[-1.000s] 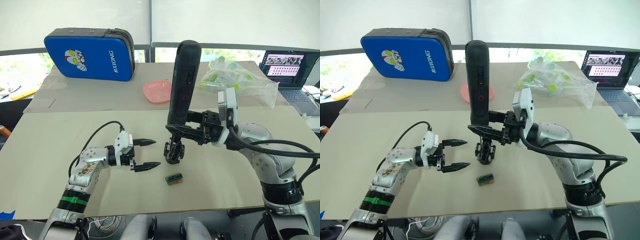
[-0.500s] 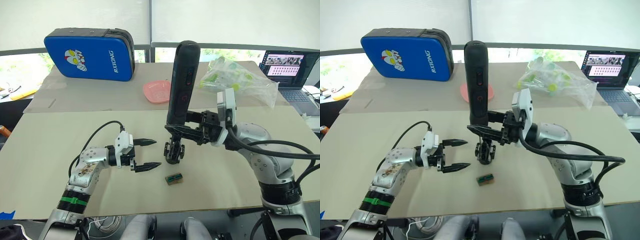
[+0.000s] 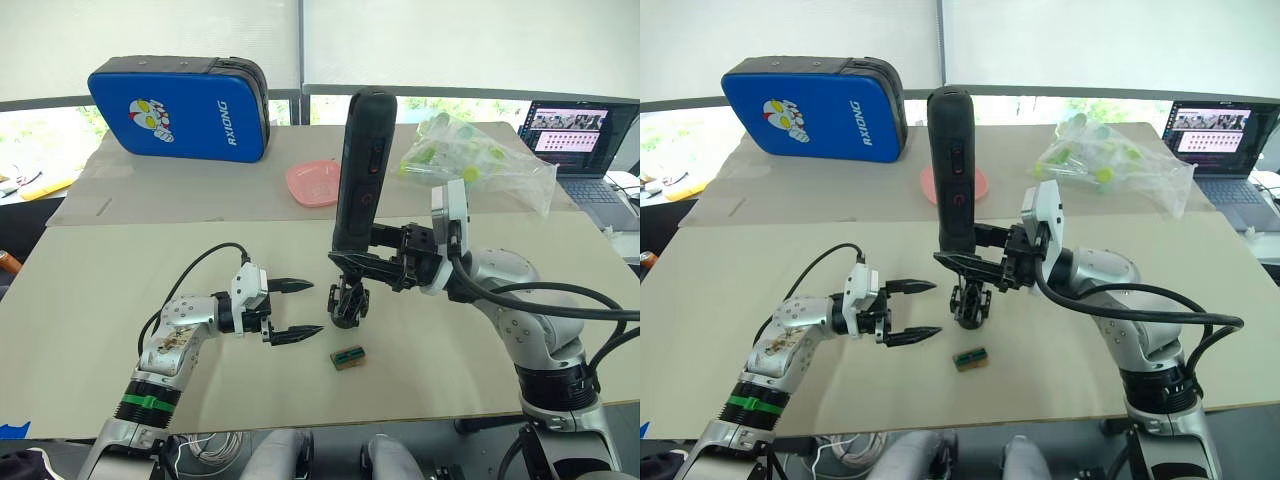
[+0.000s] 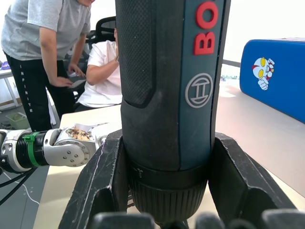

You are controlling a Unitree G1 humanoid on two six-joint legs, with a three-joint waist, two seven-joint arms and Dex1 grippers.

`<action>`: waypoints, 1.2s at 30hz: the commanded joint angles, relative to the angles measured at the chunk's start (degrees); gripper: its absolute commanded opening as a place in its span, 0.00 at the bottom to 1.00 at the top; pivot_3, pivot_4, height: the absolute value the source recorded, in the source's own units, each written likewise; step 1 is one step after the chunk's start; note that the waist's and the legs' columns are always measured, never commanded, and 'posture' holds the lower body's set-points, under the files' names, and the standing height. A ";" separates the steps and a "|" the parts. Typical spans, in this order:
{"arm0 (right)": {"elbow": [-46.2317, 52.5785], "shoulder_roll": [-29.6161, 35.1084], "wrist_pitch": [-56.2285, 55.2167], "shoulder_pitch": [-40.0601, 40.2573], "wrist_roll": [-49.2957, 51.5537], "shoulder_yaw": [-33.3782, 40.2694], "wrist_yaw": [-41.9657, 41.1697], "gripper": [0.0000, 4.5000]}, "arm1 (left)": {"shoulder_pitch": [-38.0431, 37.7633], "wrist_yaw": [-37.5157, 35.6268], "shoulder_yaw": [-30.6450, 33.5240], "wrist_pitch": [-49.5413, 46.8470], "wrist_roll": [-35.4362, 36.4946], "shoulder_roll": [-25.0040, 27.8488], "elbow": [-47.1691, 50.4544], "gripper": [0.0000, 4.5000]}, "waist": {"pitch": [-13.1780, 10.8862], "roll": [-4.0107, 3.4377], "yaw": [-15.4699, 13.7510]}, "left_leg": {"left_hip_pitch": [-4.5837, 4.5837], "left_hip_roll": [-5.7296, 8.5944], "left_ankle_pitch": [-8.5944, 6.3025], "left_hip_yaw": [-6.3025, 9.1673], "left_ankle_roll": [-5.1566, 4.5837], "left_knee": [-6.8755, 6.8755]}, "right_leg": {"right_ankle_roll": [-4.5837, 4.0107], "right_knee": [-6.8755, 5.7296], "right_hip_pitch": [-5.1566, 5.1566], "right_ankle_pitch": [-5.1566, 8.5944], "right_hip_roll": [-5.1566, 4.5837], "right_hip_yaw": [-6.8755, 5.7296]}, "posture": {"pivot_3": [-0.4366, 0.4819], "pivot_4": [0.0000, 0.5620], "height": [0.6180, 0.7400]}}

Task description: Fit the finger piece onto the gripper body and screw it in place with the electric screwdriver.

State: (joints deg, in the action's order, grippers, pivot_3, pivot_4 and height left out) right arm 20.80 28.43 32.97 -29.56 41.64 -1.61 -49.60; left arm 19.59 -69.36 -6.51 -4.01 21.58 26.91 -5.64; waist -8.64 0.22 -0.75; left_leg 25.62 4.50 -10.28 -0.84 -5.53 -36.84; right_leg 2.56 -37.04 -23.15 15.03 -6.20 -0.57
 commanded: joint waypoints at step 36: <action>3.80 -0.36 -0.78 0.46 -0.87 -0.16 0.19 0.42 | 7.93 4.57 -7.69 5.80 -12.68 -7.66 -14.26 1.00 | 0.00 0.01 -0.15 | 0.00 0.02 0.00 0.00 0.00 -0.01 | 0.01 -0.02 0.01 0.00 -0.01 -0.03 | 0.48 0.27 1.00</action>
State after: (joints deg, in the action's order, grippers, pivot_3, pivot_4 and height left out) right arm 21.99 27.96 32.99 -28.73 40.49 -2.08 -49.41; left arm 26.48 -65.29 -13.73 0.58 9.14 19.86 -19.67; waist -8.64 0.23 -0.90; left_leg 25.62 4.52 -10.28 -0.84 -5.54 -36.84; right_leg 2.57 -37.06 -23.14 15.03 -6.21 -0.60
